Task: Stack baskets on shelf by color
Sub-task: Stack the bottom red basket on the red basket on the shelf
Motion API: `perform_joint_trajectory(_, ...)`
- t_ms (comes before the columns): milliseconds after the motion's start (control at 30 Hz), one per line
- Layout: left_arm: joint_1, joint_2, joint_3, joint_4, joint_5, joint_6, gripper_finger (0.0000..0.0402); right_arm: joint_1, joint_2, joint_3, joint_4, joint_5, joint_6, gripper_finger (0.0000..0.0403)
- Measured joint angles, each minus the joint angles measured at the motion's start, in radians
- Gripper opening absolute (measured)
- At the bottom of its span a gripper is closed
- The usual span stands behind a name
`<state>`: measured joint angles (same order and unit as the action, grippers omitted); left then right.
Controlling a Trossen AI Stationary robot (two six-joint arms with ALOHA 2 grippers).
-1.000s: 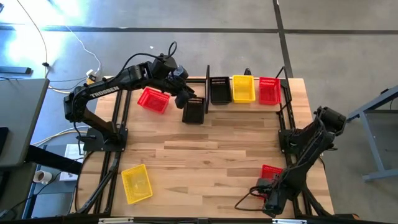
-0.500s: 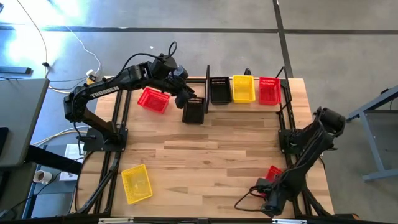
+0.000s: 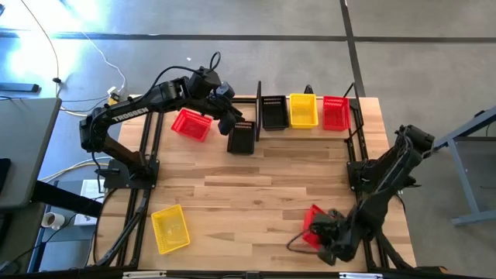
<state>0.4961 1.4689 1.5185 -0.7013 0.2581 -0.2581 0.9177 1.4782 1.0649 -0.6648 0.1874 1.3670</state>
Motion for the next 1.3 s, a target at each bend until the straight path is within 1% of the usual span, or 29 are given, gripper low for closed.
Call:
perform_joint_trajectory(100,0.000,0.000,0.000,0.000,0.000,0.000,0.0131,-0.049,-0.039,0.000,-0.040,0.039,-0.090,0.0000)
perform_joint_trajectory(300,0.000,0.000,0.000,0.000,0.000,0.000,0.0131,-0.157,-0.136,0.000,-0.175,0.117,-0.265,0.0000)
perform_joint_trajectory(467,0.000,0.000,0.000,0.000,0.000,0.000,0.0131,-0.256,-0.236,0.000,-0.314,0.218,-0.417,0.0000)
perform_joint_trajectory(633,0.000,0.000,0.000,0.000,0.000,0.000,0.0131,-0.380,-0.348,0.000,-0.418,0.325,-0.571,0.0000)
perform_joint_trajectory(833,0.000,0.000,0.000,-0.001,0.000,0.000,0.0131,-0.559,-0.460,0.000,-0.442,0.412,-0.829,0.0000)
perform_joint_trajectory(967,0.000,0.000,0.000,-0.001,0.000,0.000,0.0131,-0.698,-0.502,0.000,-0.458,0.419,-1.048,0.0000)
perform_joint_trajectory(1100,0.000,0.000,0.000,-0.001,0.000,0.000,0.0131,-0.853,-0.515,0.000,-0.480,0.405,-1.251,0.0000)
perform_joint_trajectory(1300,0.000,0.000,0.000,0.001,0.000,0.035,0.0131,-1.093,-0.517,0.000,-0.503,0.294,-1.490,0.0000)
